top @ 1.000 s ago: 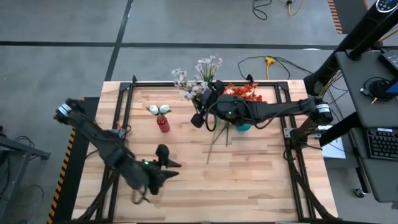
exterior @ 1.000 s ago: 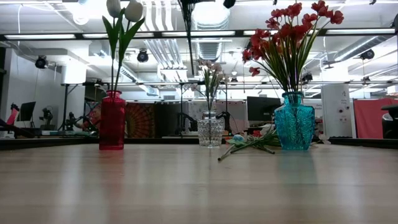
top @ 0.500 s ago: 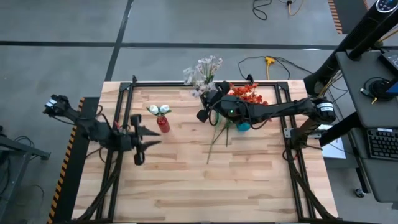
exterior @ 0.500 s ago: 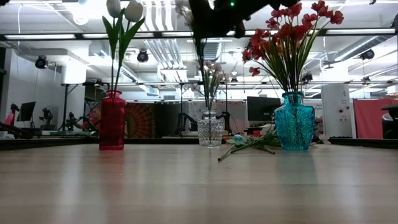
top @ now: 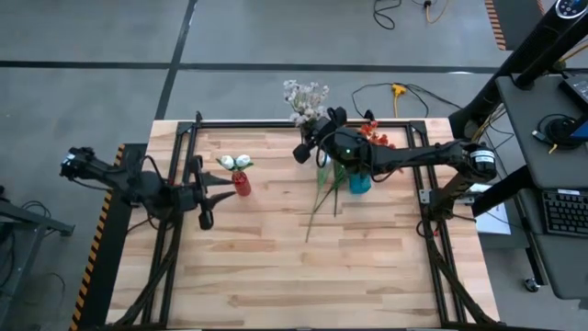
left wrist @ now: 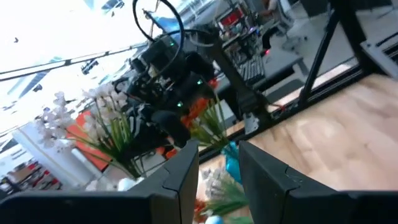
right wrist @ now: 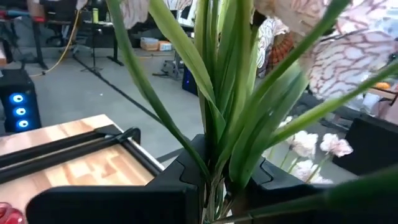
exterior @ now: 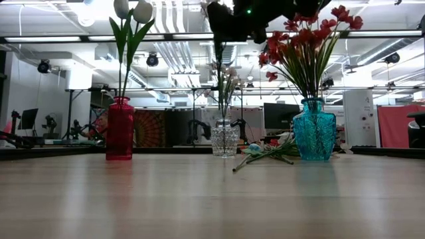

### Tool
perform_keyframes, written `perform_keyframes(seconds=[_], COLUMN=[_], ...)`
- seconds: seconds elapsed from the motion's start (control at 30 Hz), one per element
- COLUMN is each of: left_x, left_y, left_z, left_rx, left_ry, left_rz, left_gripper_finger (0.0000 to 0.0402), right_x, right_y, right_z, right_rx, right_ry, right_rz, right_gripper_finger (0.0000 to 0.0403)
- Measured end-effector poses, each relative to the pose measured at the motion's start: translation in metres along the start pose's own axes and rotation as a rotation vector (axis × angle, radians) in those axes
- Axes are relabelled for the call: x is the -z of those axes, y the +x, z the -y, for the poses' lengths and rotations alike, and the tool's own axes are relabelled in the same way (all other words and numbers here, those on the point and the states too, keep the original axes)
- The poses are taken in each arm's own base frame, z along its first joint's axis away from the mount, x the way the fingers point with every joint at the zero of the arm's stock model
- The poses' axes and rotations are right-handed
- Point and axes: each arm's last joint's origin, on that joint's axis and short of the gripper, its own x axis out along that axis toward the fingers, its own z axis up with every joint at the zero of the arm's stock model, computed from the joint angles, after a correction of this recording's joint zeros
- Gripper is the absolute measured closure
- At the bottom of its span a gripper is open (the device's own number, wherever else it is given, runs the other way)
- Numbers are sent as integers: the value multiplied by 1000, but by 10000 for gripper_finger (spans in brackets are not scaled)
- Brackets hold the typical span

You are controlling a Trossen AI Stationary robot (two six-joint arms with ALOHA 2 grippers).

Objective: Sort flowers into vase by color
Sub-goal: Put the left white flowers into the transparent vase

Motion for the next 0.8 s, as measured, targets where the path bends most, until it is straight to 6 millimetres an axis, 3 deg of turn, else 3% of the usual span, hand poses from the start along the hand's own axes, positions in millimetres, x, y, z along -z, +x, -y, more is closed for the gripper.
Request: perform_keyframes(seconds=[0.2, 0.8], left_x=[5, 6], left_y=[1, 2], left_z=[-3, -6], left_rx=[-9, -32], left_ry=[32, 53], left_rz=[-59, -69], left_gripper_finger=[304, 304], right_x=[-3, 5], right_y=[0, 4], right_z=[-1, -2], right_rx=[-26, -27], right_ry=[-81, -111], right_rz=[29, -11], right_gripper_finger=[365, 365])
